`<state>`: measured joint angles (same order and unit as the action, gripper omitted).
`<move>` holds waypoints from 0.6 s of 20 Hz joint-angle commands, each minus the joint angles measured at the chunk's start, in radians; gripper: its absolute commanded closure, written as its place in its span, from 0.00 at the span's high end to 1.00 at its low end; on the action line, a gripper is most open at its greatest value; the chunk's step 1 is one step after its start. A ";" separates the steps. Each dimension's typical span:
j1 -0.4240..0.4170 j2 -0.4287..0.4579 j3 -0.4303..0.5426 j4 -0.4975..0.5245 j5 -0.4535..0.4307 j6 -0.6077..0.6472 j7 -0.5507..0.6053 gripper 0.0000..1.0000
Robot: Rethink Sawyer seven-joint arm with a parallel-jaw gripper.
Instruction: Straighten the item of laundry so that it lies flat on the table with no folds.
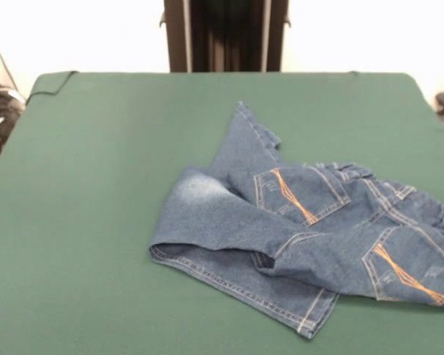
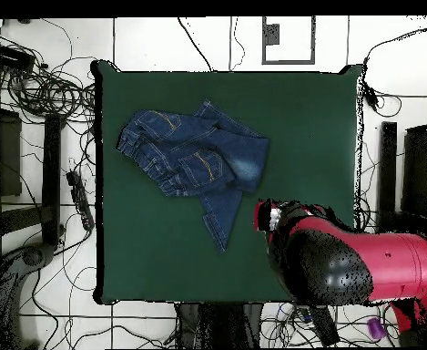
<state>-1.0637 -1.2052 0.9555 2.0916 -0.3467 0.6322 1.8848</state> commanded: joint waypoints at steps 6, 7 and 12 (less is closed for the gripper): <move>0.095 0.023 -0.072 0.054 -0.018 0.219 0.014 1.00; 0.125 0.045 -0.108 0.089 -0.063 0.151 0.086 1.00; 0.260 0.154 -0.285 0.148 -0.198 -0.056 0.280 1.00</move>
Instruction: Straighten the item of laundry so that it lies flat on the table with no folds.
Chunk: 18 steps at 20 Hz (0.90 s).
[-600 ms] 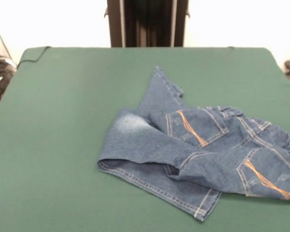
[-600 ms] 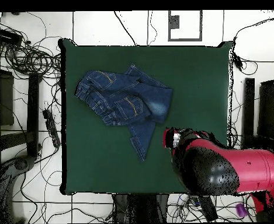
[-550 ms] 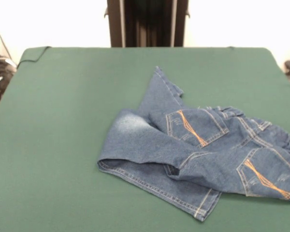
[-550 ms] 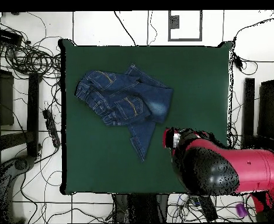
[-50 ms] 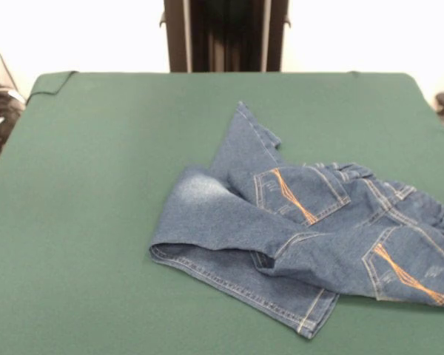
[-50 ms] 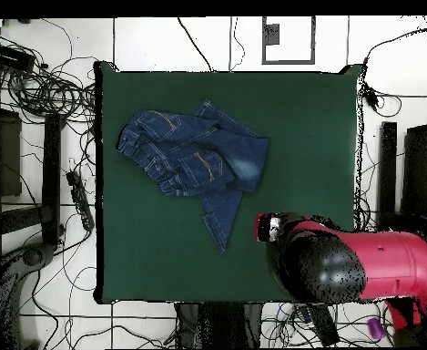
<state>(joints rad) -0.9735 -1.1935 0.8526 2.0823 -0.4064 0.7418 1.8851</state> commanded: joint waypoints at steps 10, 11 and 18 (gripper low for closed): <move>0.360 0.370 -0.439 0.120 -0.112 -0.322 0.332 1.00; 0.392 0.395 -0.474 0.116 -0.113 -0.372 0.355 1.00; 0.579 0.559 -0.659 0.042 -0.045 -0.629 0.433 1.00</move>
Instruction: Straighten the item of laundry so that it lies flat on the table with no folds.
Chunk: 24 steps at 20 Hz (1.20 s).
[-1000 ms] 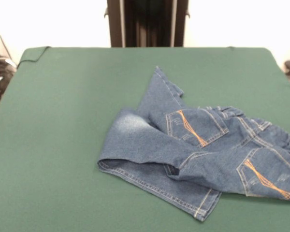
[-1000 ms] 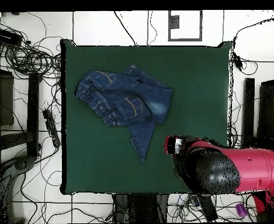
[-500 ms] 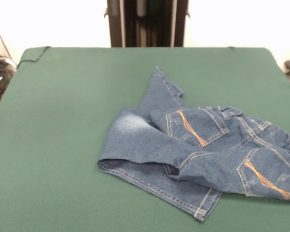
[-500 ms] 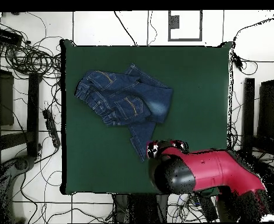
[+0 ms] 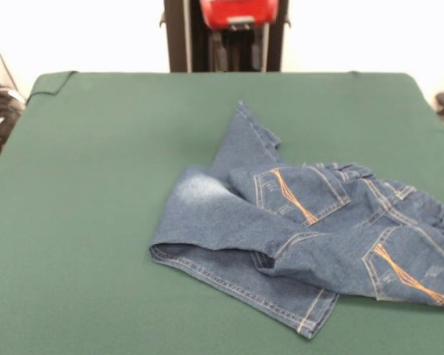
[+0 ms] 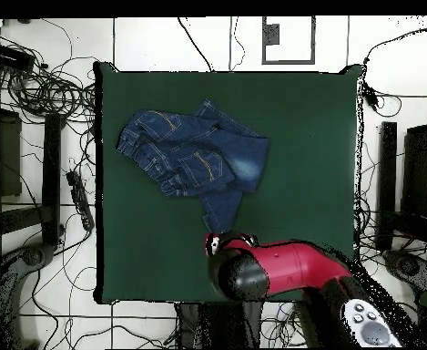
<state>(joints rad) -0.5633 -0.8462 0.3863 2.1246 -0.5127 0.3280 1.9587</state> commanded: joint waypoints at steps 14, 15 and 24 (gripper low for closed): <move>0.431 0.145 -0.335 -0.123 0.279 -0.104 0.336 1.00; 0.456 0.132 -0.365 -0.133 0.291 -0.088 0.337 1.00; 0.550 0.040 -0.561 -0.251 0.318 0.047 0.277 1.00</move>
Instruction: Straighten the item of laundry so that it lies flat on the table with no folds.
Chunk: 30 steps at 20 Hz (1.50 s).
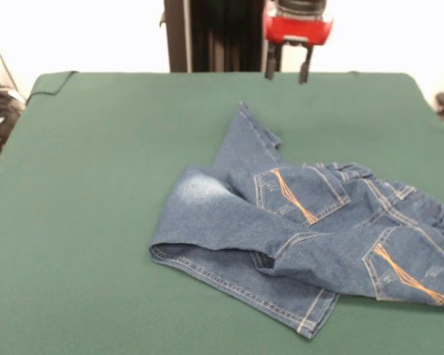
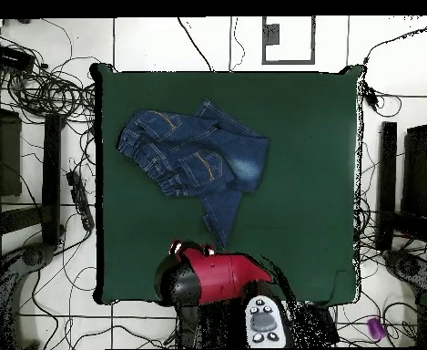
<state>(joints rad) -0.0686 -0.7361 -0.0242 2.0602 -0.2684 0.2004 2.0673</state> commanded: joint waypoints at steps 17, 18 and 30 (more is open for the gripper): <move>0.009 0.039 -0.136 -0.239 0.065 0.028 0.153 1.00; -0.003 0.042 -0.120 -0.238 0.070 0.030 0.147 1.00; -0.290 0.140 0.226 -0.265 0.088 0.100 -0.026 1.00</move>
<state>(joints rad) -0.2608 -0.7206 -0.0773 1.8379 -0.2357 0.2618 2.0673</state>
